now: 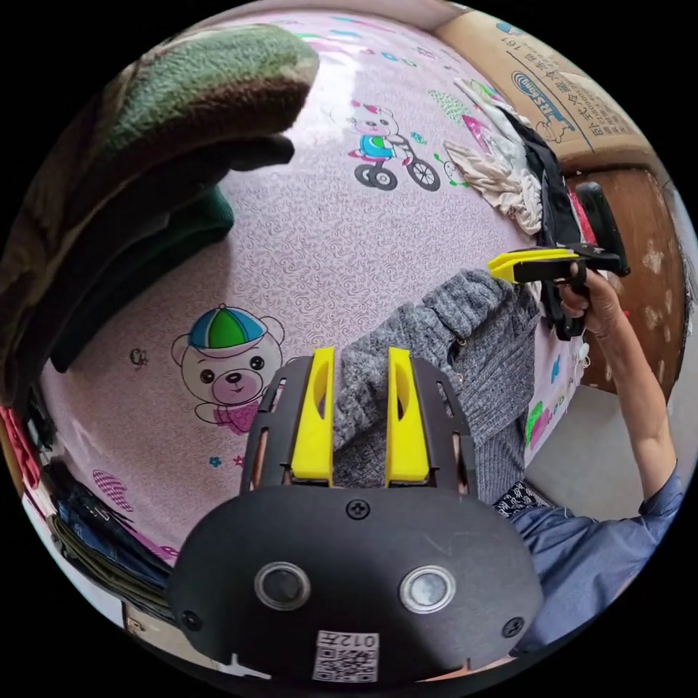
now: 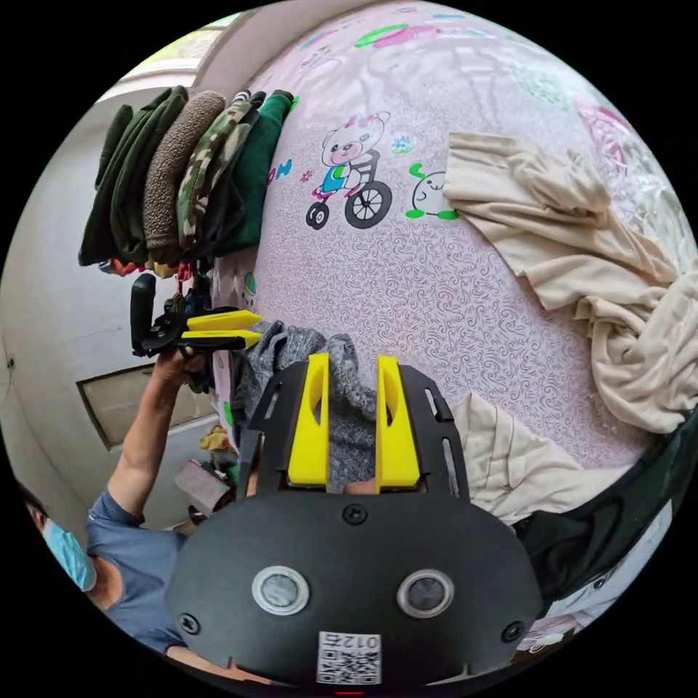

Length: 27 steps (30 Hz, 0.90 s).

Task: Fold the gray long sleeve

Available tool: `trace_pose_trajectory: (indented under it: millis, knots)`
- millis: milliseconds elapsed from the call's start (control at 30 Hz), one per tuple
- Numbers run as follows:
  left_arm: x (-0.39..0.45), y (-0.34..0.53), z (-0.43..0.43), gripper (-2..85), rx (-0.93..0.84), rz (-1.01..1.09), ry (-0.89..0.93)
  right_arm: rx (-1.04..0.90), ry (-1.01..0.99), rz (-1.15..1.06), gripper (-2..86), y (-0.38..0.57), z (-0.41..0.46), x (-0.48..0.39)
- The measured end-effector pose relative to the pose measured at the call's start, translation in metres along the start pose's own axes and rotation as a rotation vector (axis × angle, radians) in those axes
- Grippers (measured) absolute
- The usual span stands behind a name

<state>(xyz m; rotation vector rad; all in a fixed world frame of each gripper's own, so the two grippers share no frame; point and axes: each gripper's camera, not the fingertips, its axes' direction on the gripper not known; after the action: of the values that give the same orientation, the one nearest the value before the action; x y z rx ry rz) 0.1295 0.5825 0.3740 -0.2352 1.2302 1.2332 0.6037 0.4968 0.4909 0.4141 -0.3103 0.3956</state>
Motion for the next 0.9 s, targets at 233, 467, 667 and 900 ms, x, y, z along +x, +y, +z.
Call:
trace_pose_trajectory:
  millis: [233, 467, 667, 900]
  knots:
    - [0.053, 0.04, -0.011, 1.0, 0.21, 0.286, -0.1, 0.187, -0.033, -0.385, 2.9, 0.057, -0.005, -0.039]
    - [0.127, 0.156, 0.02, 0.2, 0.434, 0.59, -0.499, 0.115, 0.445, -0.815, 2.4, 0.17, 0.054, -0.092]
    - [0.132, 0.148, 0.024, 0.3, 0.445, 0.633, -0.615, 0.236, 0.516, -0.827, 2.2, 0.154, 0.034, -0.116]
    - [0.058, 0.105, 0.009, 0.7, 0.418, 0.181, -0.441, 0.336, 0.6, -0.465, 1.9, 0.127, 0.007, -0.069]
